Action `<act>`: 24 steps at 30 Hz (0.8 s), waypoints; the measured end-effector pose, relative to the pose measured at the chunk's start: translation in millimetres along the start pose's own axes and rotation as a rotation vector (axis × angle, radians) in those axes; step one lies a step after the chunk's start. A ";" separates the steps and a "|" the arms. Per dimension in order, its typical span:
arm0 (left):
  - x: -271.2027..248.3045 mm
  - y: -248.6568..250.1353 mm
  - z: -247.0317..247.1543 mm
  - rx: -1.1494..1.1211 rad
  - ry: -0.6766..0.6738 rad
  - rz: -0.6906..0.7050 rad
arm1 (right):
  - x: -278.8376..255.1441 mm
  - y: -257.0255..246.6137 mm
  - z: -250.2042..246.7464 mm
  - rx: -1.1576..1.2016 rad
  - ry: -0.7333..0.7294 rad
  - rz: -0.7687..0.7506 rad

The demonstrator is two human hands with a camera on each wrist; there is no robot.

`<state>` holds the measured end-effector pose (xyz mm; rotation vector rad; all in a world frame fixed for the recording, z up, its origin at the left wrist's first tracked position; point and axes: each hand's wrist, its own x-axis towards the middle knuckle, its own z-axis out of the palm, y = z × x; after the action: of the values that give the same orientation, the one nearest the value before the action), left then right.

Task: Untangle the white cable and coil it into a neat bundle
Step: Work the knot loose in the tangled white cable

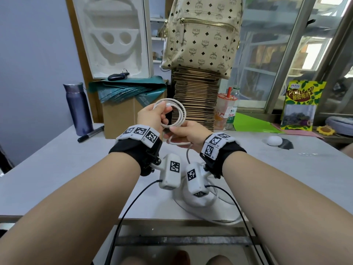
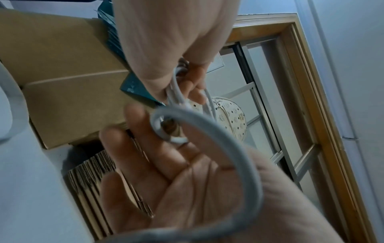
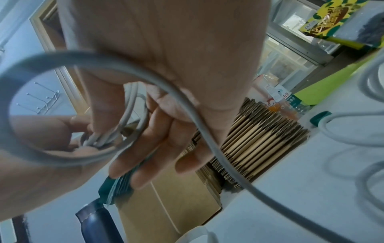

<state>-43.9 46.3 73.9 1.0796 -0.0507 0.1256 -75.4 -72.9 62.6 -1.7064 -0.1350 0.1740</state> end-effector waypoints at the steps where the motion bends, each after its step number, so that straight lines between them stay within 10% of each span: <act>1: -0.7 -0.2 0.8 0.001 0.023 -0.004 | -0.2 -0.4 0.7 0.017 -0.013 -0.006; 12: -9.7 3.6 7.5 0.037 0.078 -0.128 | 7.7 -8.5 3.2 -0.064 0.300 -0.046; 18: -5.0 2.7 -3.1 1.258 -0.049 0.096 | 5.2 -10.2 6.8 -0.313 0.286 -0.051; 24: -8.5 2.6 -0.3 1.432 -0.323 0.293 | 7.5 -9.8 11.9 -0.726 0.208 -0.052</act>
<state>-52.7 47.1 75.2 2.5159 -0.4630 0.2632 -70.2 -58.5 70.4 -2.4272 -0.0921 -0.1105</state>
